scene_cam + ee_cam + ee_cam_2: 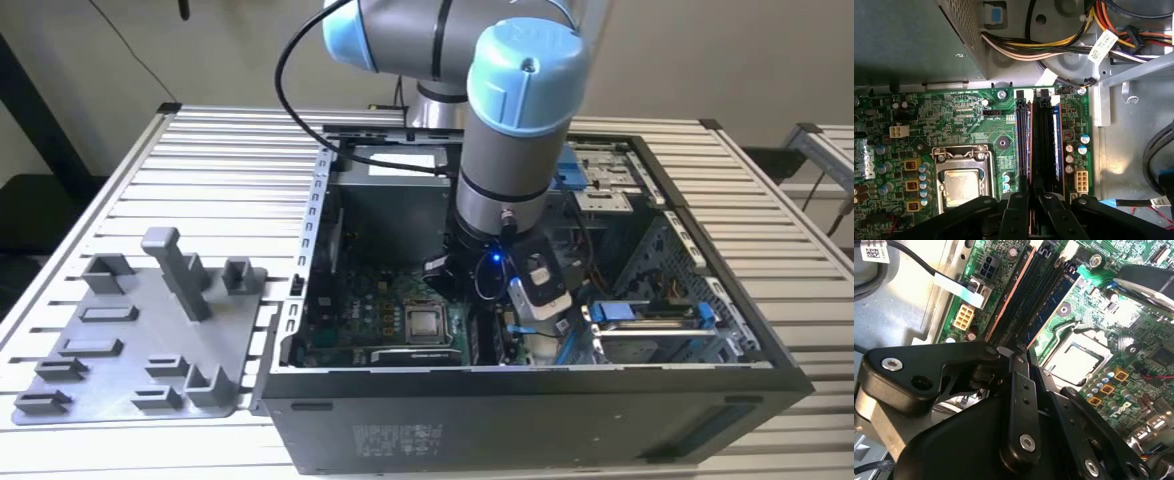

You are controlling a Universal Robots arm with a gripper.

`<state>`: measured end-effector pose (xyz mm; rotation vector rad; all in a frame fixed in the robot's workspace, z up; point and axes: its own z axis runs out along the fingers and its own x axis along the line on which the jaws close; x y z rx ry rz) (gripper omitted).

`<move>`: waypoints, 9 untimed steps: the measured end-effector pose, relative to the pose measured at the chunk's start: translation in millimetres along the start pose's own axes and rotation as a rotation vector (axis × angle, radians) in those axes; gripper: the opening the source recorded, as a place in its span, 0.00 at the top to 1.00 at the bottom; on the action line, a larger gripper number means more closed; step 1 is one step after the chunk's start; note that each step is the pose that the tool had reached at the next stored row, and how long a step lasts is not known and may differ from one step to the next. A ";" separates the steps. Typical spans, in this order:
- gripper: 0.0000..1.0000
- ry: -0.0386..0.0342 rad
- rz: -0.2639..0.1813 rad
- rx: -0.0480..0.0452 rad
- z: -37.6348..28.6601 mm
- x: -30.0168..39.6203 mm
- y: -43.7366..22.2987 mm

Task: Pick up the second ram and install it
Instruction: 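Insert the second ram into the second slot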

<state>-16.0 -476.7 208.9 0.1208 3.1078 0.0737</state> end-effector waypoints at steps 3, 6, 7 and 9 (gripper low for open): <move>0.86 -0.0018 -0.001 0.0032 -10.8 -0.3 0.4; 0.86 -0.0039 -0.004 0.0036 -16.2 -0.4 0.7; 0.86 -0.0068 -0.008 0.0028 -16.0 -0.4 0.8; 0.86 -0.0136 -0.020 0.0016 -16.2 -0.4 0.7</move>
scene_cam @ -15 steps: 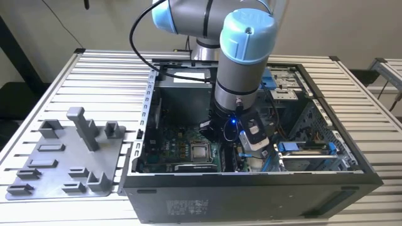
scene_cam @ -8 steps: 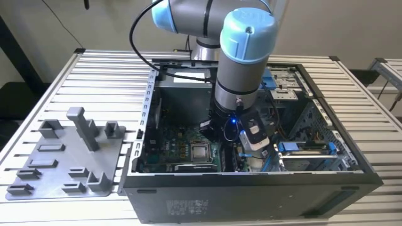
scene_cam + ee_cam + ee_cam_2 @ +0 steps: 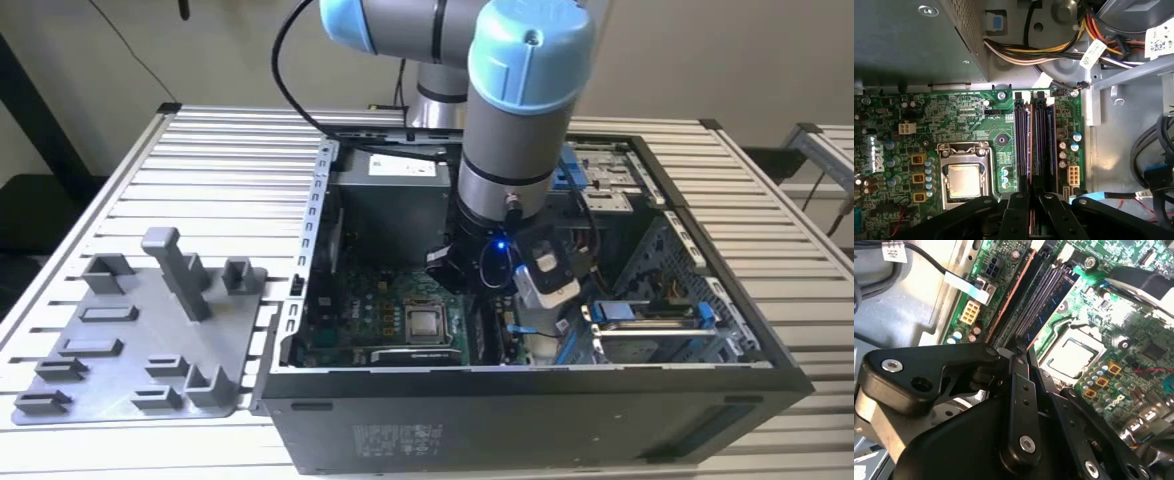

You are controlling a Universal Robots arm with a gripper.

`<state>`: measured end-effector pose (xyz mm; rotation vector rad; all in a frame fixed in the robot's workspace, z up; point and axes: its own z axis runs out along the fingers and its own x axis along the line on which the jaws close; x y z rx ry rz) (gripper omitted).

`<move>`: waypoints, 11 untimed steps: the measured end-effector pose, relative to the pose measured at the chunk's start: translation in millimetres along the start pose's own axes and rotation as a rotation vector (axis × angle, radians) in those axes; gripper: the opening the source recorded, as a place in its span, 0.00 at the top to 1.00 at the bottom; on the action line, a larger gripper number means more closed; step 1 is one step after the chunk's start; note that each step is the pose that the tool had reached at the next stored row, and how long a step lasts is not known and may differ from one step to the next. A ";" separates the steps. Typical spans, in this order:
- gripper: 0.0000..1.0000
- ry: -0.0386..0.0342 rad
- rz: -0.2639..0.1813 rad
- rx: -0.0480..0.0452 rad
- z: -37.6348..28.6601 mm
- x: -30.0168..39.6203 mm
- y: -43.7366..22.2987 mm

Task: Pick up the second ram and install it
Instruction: 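Insert the second ram into the second slot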

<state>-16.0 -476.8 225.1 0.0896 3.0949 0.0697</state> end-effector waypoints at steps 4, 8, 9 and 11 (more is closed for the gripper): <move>0.86 -0.0030 -0.005 -0.0055 0.5 0.0 0.0; 0.86 -0.0029 -0.015 -0.0150 1.7 0.1 -0.2; 0.86 -0.0029 -0.017 -0.0153 1.9 0.1 -0.3; 0.86 -0.0026 -0.023 -0.0151 2.0 0.1 -0.4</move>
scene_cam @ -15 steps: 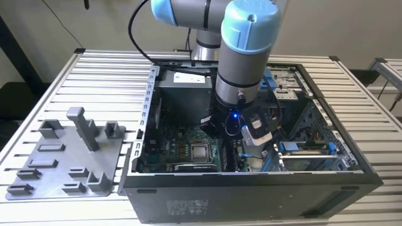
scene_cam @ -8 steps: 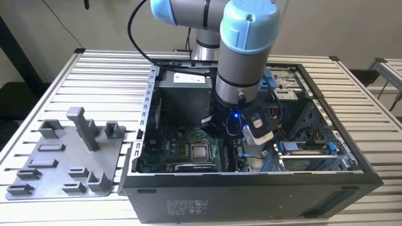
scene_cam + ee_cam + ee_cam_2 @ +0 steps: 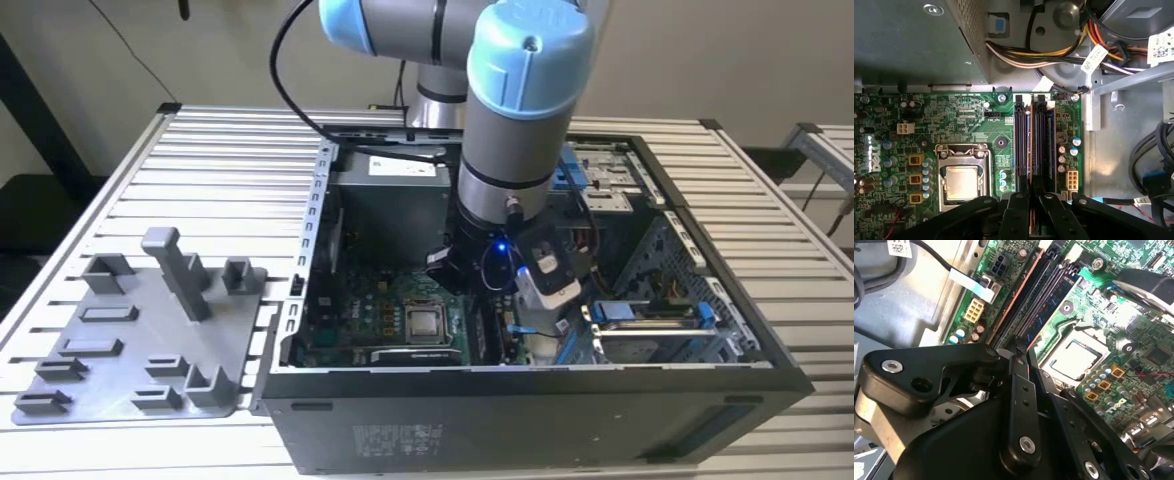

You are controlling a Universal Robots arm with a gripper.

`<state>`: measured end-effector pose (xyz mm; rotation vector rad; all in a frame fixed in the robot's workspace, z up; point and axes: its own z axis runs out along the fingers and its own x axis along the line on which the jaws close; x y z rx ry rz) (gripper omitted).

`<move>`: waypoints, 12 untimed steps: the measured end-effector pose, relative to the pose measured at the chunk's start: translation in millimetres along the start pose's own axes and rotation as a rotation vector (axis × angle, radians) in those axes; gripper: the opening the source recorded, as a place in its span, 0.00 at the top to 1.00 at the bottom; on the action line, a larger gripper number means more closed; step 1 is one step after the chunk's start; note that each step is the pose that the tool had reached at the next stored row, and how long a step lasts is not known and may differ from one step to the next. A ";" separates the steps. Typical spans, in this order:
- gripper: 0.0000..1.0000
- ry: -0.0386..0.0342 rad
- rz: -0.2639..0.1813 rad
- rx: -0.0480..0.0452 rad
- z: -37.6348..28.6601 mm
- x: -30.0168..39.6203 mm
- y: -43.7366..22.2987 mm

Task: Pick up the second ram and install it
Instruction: 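Insert the second ram into the second slot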

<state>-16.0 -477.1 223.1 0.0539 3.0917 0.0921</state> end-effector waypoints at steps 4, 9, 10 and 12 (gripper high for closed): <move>0.86 0.0001 -0.011 -0.0003 0.3 0.0 -0.6; 0.86 -0.0002 -0.021 -0.0010 0.8 0.0 -2.7; 0.86 -0.0001 -0.022 -0.0010 1.1 0.0 -3.0; 0.86 0.0000 -0.024 -0.0012 2.4 0.0 -3.1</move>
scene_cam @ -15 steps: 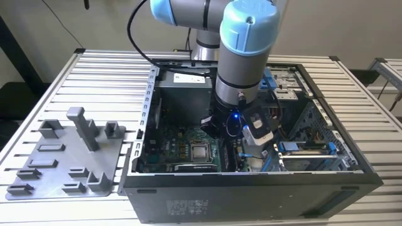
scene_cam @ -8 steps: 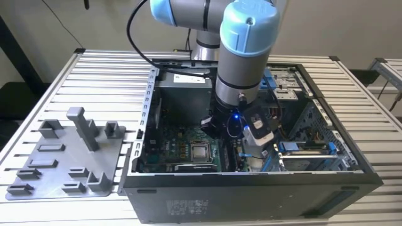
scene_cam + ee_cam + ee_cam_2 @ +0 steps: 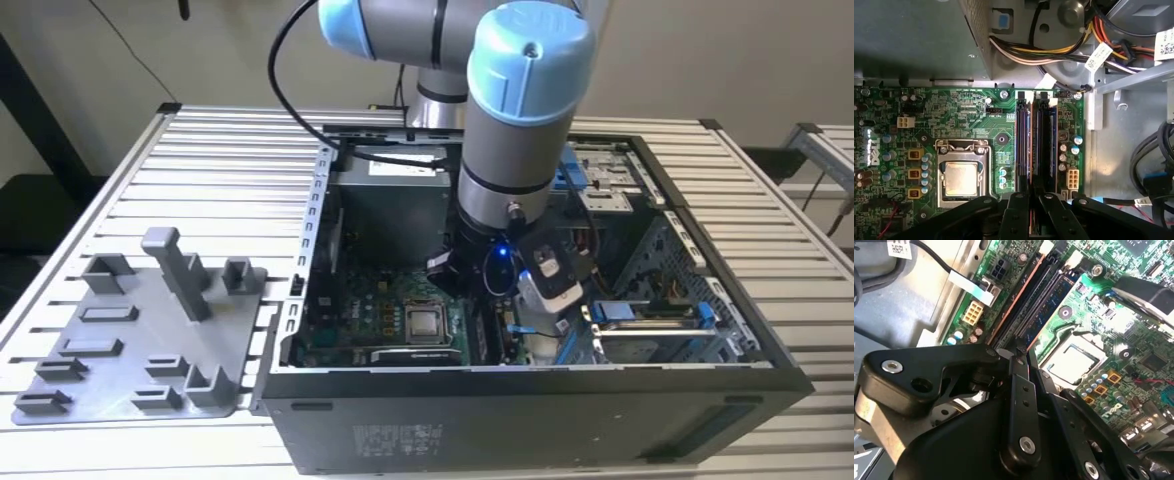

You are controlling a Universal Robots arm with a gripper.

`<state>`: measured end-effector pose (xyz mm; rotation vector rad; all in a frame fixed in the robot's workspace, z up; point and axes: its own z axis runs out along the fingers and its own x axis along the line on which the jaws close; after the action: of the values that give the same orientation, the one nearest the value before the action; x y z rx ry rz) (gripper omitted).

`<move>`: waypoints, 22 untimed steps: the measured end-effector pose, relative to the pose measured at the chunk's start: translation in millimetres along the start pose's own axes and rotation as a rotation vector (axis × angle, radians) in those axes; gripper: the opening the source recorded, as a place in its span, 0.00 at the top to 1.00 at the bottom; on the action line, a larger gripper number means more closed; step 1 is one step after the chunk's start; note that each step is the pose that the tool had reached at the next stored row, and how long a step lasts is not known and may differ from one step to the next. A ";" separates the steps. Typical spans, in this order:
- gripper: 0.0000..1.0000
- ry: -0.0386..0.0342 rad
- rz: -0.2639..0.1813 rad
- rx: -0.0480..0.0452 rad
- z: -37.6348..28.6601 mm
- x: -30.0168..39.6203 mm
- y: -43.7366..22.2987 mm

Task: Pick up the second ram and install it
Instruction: 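Insert the second ram into the second slot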

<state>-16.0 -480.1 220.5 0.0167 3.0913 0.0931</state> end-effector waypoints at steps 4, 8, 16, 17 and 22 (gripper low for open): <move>0.86 0.0004 -0.006 -0.0005 2.1 0.1 -0.1; 0.86 0.0007 -0.010 -0.0005 6.0 0.3 -0.4; 0.86 0.0007 -0.010 -0.0007 6.9 0.3 -0.5; 0.86 0.0007 -0.010 -0.0007 6.9 0.4 -0.5; 0.86 0.0006 -0.010 -0.0025 6.8 0.5 -0.5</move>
<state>-16.2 -480.1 213.7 0.0005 3.0915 0.0966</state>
